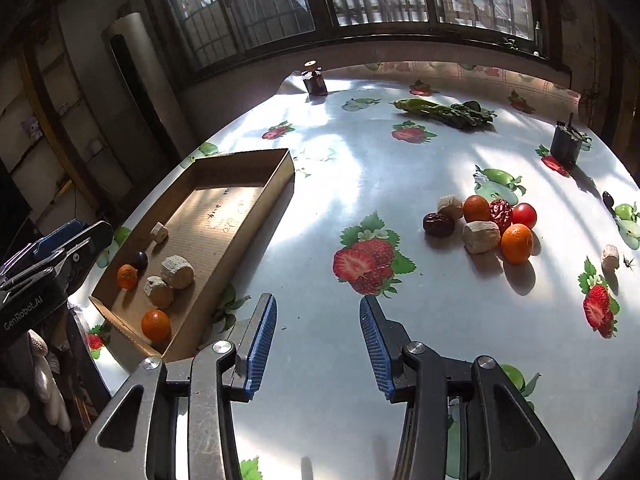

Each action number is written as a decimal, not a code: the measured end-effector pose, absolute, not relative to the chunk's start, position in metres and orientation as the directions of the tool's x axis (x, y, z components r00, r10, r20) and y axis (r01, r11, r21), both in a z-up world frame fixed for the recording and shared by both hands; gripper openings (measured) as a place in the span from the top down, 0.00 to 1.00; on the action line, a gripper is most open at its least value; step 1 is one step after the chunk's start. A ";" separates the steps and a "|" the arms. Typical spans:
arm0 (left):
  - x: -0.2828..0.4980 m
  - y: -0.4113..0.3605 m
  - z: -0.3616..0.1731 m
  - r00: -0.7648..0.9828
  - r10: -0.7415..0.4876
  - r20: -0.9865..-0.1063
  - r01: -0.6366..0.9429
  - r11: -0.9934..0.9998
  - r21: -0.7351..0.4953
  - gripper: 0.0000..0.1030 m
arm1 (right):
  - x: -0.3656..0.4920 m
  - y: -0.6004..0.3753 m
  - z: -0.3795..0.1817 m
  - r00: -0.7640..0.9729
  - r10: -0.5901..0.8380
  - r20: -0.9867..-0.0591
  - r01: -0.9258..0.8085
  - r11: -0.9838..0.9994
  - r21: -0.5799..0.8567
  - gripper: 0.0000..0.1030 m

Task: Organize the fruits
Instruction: 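Move both tools back to the fruit pile, then grasp a white yam piece with the left tool while the right tool grasps an orange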

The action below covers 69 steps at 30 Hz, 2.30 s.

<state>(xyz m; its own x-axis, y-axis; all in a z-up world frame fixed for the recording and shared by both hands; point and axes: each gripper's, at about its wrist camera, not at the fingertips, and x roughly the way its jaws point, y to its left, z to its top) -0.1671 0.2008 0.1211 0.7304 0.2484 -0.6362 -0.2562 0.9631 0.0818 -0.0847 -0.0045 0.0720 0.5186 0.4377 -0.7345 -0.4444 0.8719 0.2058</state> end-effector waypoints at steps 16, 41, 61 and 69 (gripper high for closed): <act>-0.139 0.164 0.100 0.689 0.147 -0.710 -0.157 0.986 0.052 0.31 | -0.029 -0.133 0.062 0.575 0.312 -0.756 -0.179 0.950 0.256 0.53; -0.081 0.088 0.079 0.638 -0.080 -0.766 0.073 0.996 -0.043 0.31 | 0.027 -0.152 0.035 0.599 0.289 -0.747 -0.042 0.943 0.331 0.63; 0.038 -0.021 0.025 0.577 -0.211 -0.789 0.373 0.928 0.025 0.53 | 0.036 -0.187 0.026 0.547 0.440 -0.712 -0.070 0.872 0.485 0.62; 0.033 -0.010 0.020 0.613 -0.205 -0.763 0.336 0.942 0.017 0.67 | 0.035 -0.178 0.021 0.488 0.356 -0.797 -0.104 0.930 0.352 0.58</act>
